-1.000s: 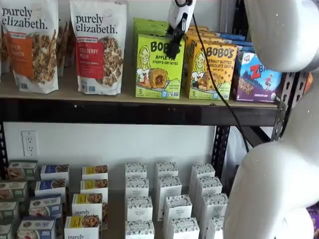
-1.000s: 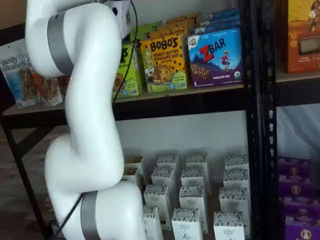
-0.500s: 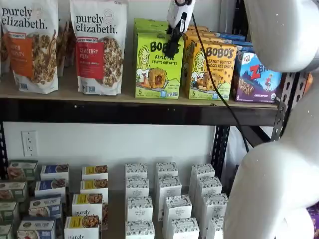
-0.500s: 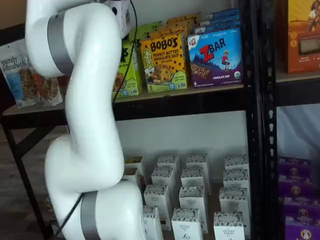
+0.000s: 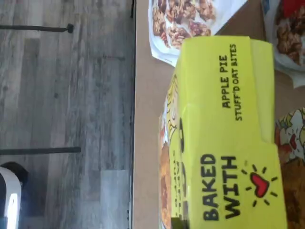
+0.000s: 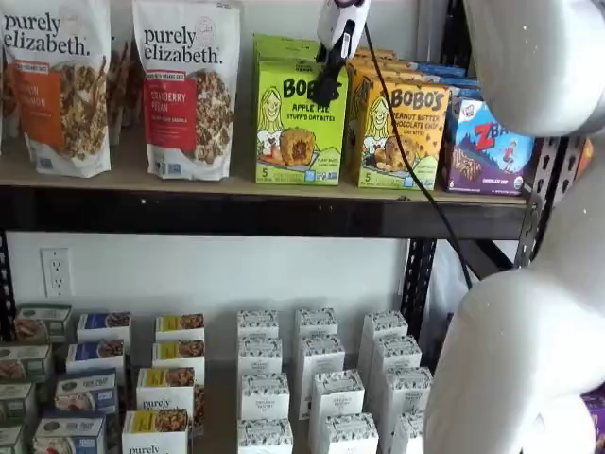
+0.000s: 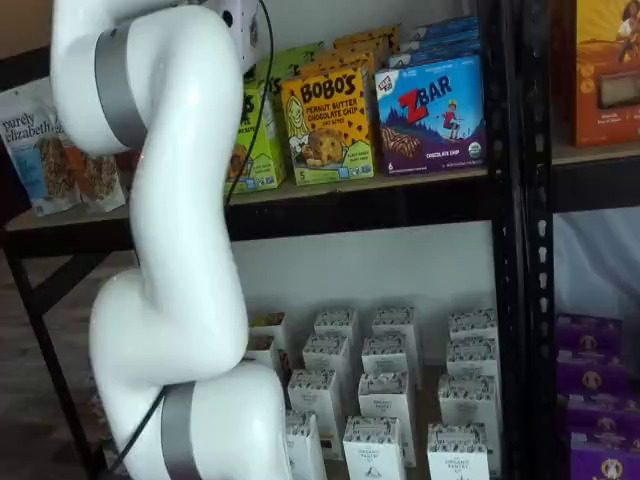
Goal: Pick the green box on the top shelf, the fourth from the left
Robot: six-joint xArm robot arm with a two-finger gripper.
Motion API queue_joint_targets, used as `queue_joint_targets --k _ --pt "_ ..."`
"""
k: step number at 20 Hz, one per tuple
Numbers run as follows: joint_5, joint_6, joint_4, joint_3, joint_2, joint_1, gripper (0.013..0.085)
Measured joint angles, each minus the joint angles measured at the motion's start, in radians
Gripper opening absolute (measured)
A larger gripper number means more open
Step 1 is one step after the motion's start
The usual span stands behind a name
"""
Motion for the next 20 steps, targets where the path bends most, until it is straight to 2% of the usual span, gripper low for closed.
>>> queue_joint_targets --k 3,6,12,20 --pt "-0.014 0.002 -0.001 0.010 -0.008 0.003 0.0330" --pt "-0.019 0.002 0.004 0.014 -0.012 0.002 0.0250" --pt "0.006 0.001 0.007 -0.002 -0.005 -0.001 0.0250" --pt "0.087 0.016 0.015 -0.058 0.007 0.002 0.0250"
